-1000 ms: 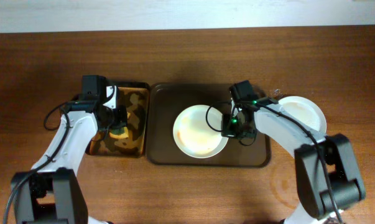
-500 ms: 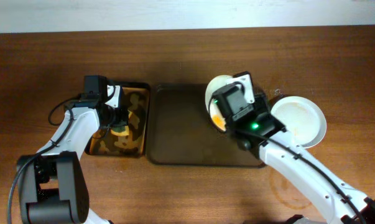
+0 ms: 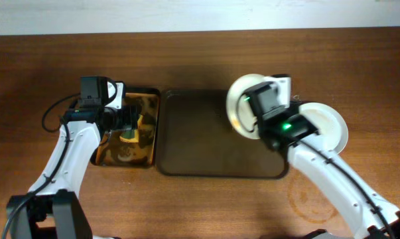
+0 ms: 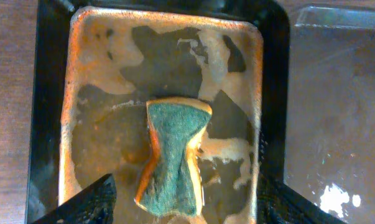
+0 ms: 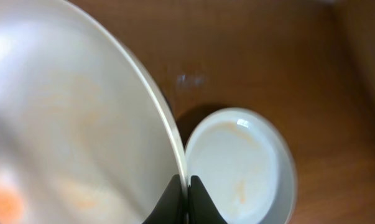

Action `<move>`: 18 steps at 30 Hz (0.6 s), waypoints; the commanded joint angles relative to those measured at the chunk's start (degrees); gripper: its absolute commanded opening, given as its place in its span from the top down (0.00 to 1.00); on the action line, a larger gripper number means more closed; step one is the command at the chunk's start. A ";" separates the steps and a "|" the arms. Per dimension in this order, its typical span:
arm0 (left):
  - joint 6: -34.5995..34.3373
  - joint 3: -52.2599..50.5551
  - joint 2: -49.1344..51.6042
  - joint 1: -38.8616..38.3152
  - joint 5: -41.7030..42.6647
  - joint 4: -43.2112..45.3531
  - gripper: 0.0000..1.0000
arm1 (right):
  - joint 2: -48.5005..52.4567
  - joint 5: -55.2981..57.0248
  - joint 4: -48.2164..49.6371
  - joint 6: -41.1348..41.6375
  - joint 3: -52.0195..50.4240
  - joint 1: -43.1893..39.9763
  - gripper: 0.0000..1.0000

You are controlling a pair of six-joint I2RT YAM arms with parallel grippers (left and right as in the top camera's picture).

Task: Clean dirty plates on tray and stack at the side
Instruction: 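Lift the back-right plate with right gripper and stack it on the side stack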

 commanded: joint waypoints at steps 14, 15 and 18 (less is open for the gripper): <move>0.04 0.90 -1.03 0.07 3.39 -4.02 0.27 | 5.05 -38.38 -7.65 3.74 1.05 -52.06 0.91; 0.07 0.90 -1.03 0.07 3.37 -4.00 0.26 | 5.97 -38.62 -6.62 2.86 1.07 -52.24 0.90; 0.07 0.90 -1.03 0.07 3.37 -3.98 0.24 | 6.29 -40.19 -5.66 0.66 1.07 -52.13 0.59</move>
